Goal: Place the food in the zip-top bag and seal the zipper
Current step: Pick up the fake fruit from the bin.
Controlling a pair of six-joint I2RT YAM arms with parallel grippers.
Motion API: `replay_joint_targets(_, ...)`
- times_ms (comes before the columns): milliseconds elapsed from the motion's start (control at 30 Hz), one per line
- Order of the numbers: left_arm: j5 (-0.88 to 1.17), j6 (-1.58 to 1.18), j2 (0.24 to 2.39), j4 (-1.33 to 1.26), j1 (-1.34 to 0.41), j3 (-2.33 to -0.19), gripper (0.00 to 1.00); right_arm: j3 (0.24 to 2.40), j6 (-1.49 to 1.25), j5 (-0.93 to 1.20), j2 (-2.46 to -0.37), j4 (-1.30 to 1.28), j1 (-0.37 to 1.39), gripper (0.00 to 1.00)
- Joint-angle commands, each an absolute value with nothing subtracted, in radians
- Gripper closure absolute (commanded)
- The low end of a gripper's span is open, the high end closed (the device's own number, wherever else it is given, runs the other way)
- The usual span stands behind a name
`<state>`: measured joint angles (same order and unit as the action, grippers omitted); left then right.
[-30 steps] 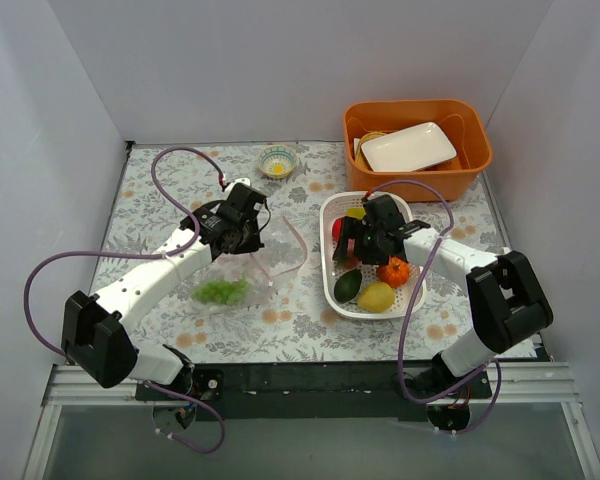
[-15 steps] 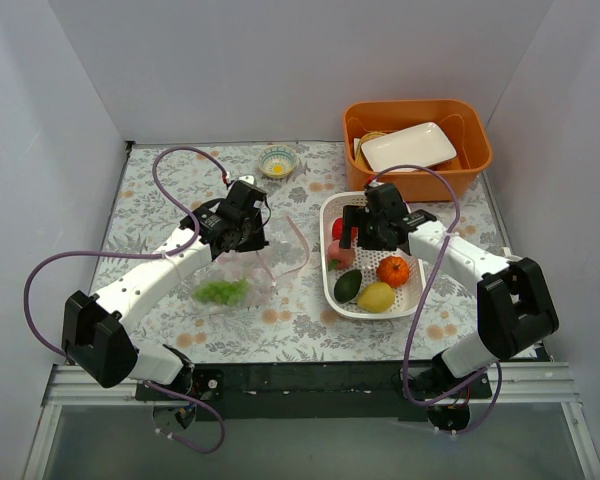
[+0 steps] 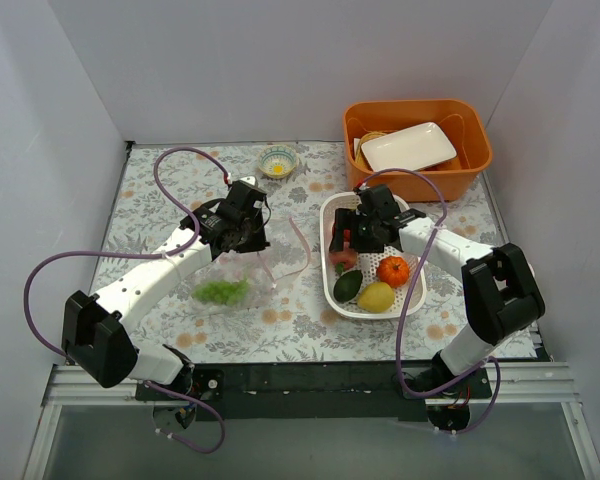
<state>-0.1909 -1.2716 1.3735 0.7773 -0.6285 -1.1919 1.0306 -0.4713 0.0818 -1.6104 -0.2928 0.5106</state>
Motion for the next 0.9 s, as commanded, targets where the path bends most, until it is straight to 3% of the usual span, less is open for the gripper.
replay_joint_targets(0,-0.175,-1.267,1.345,0.762,-0.624,-1.190,1.00,1.025,-0.482,0.120,-1.617,-0.258,0.508,0.17)
replay_joint_targets(133,-0.173,-1.262,1.348,0.762,-0.624,-1.197,1.00,1.026,-0.486,0.120,-1.620,-0.285,0.508,0.26)
replay_joint_targets(233,-0.169,-1.266,1.347,0.759,-0.624,-1.201,1.00,1.012,-0.489,0.132,-1.615,-0.287,0.508,0.17)
replay_joint_targets(400,-0.164,-1.266,1.351,0.758,-0.624,-1.201,1.00,1.009,-0.488,0.138,-1.624,-0.301,0.509,0.12)
replay_joint_targets(500,-0.163,-1.267,1.351,0.756,-0.624,-1.203,1.00,1.002,-0.486,0.143,-1.629,-0.295,0.508,0.15)
replay_joint_targets(533,-0.163,-1.267,1.350,0.758,-0.624,-1.203,1.00,1.000,-0.486,0.141,-1.628,-0.293,0.508,0.18)
replay_joint_targets(700,-0.161,-1.269,1.348,0.758,-0.624,-1.203,1.00,0.997,-0.486,0.152,-1.614,-0.285,0.508,0.50)
replay_joint_targets(767,-0.161,-1.267,1.350,0.756,-0.626,-1.200,1.00,0.994,-0.488,0.149,-1.588,-0.287,0.508,0.57)
replay_joint_targets(867,-0.160,-1.266,1.351,0.756,-0.624,-1.200,1.00,0.997,-0.491,0.126,-1.531,-0.301,0.509,0.58)
